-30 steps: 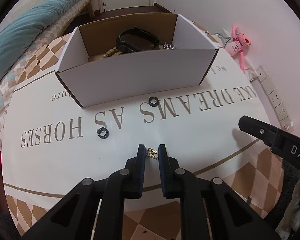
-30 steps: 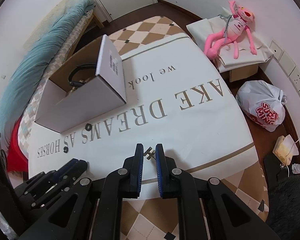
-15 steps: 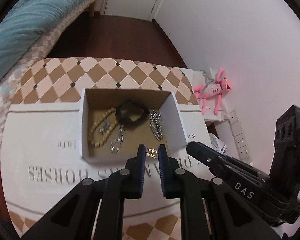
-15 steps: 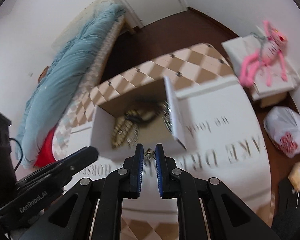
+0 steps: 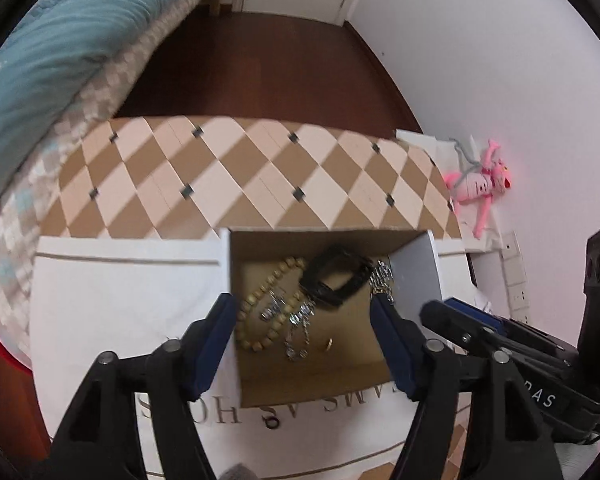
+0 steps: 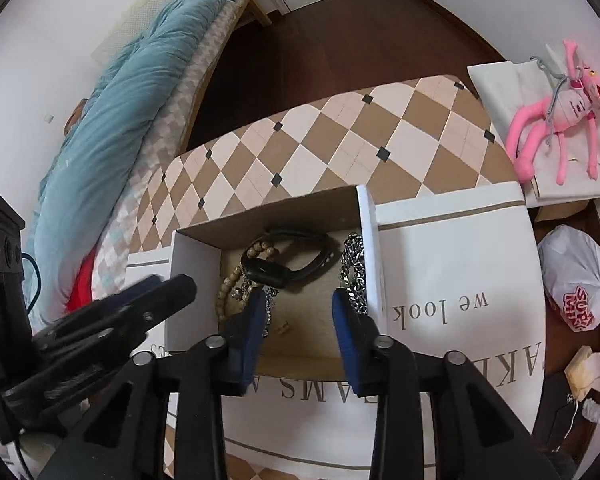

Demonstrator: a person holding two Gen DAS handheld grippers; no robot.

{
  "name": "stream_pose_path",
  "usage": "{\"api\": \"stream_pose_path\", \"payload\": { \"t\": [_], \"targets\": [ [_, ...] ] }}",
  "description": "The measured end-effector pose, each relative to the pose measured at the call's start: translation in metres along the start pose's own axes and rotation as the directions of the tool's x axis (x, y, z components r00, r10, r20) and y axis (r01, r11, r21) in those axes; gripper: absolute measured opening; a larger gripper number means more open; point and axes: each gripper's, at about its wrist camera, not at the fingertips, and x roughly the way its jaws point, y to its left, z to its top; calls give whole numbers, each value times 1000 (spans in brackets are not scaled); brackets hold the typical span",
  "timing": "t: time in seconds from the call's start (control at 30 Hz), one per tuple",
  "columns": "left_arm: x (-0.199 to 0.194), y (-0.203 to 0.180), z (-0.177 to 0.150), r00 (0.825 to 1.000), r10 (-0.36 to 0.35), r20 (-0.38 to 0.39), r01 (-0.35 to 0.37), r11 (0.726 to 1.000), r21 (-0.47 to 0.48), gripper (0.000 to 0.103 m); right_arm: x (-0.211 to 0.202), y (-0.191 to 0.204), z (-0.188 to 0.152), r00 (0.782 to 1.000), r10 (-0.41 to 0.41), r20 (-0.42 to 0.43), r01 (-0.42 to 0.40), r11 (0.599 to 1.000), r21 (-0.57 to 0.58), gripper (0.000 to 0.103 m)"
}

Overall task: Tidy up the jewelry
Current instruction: 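Lower both gold earrings into the white box and open both tools, then withdraw both tools from the box toward the black rubber rings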

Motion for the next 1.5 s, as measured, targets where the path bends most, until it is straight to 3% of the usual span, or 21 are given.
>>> {"api": "stream_pose_path", "payload": {
  "t": [0.1, 0.13, 0.2, 0.23, 0.37, 0.53, 0.8, 0.87, 1.03, 1.13, 1.2, 1.27, 1.37, 1.5],
  "targets": [
    [-4, 3, -1, 999, 52, 12, -52, 999, 9, 76, -6, 1, 3, 1000, -19, 16, 19, 1000, -9, 37],
    [-6, 4, -2, 997, 75, 22, -75, 997, 16, 86, -8, 1, 3, 999, -34, 20, 34, 999, -15, 40],
    [-8, 6, -4, 991, 126, 40, -128, 991, 28, 96, -13, 0, 2, 996, -78, 37, 79, 996, -29, 49],
    [-8, 6, -6, 987, 151, 52, -153, 988, 34, 101, -15, 0, 1, 993, -112, 50, 113, 993, -38, 58],
    [-13, 10, -14, 970, 223, 99, -228, 973, 42, 102, -19, 2, -8, 955, -285, 81, 292, 952, -94, 96],
    [-26, 4, -22, 955, 254, 152, -265, 963, 54, 103, -24, 7, -14, 922, -369, 118, 383, 914, -132, 103],
    [-66, -3, -22, 944, 241, 226, -255, 966, 37, 103, -65, 24, -16, 911, -347, 222, 377, 920, -109, 103],
    [-72, -2, -25, 938, 264, 223, -277, 961, 29, 103, -74, 28, -19, 915, -331, 232, 362, 927, -103, 103],
    [-70, 11, -54, 906, 365, 213, -369, 929, -22, 103, -76, 31, -44, 936, -266, 230, 294, 951, -97, 103],
    [-49, 26, -78, 910, 379, 166, -379, 925, -30, 103, -57, 29, -68, 942, -268, 202, 292, 951, -103, 103],
    [-30, 41, -95, 923, 362, 130, -359, 932, -49, 103, -35, 25, -82, 952, -259, 166, 277, 955, -103, 101],
    [-14, 52, -108, 937, 333, 106, -328, 943, -58, 103, -15, 21, -89, 961, -239, 137, 253, 963, -95, 85],
    [15, 68, -120, 951, 307, 42, -304, 951, -55, 103, 19, 20, -98, 974, -206, 92, 215, 972, -93, 75],
    [29, 73, -130, 927, 373, 29, -372, 928, -30, 103, 47, 26, -105, 977, -193, 90, 202, 973, -108, 59]
  ]
}}
